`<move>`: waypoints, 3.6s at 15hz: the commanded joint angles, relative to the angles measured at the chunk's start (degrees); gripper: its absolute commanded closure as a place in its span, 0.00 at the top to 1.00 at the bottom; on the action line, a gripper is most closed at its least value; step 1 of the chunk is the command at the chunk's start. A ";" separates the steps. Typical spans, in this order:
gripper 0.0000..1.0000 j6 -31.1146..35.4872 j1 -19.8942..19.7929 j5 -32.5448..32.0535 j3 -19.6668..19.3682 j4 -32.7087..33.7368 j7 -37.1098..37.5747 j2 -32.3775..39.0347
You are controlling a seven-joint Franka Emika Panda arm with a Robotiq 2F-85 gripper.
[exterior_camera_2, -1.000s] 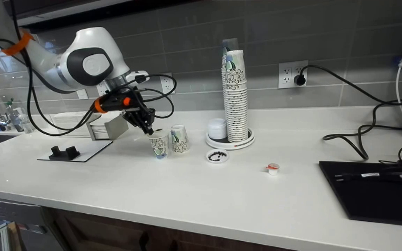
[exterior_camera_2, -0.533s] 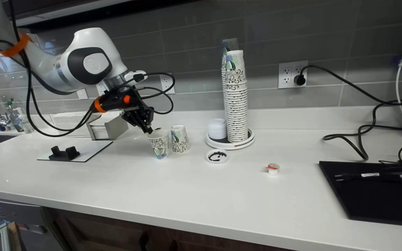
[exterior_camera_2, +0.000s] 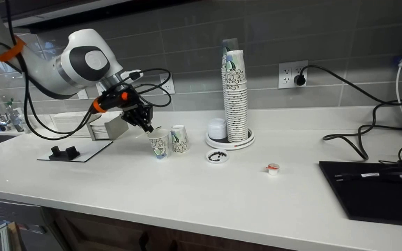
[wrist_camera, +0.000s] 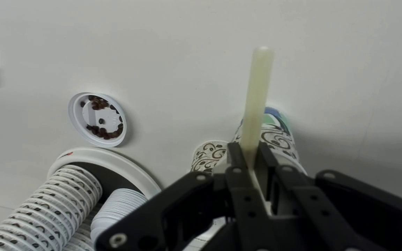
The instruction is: Place some coffee beans from the white lid in the cup on the left using the white spoon.
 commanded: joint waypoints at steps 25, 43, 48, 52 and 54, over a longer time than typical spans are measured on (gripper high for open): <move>0.03 -28.55 8.76 -38.27 6.40 14.38 31.50 13.67; 0.03 -49.41 13.00 -48.05 9.92 16.88 37.74 18.74; 0.03 -49.10 12.97 -47.53 10.58 17.12 37.86 19.83; 0.03 -46.41 12.16 -45.93 11.00 16.74 37.62 17.95; 0.03 -44.86 11.57 -43.91 11.25 16.44 36.96 15.74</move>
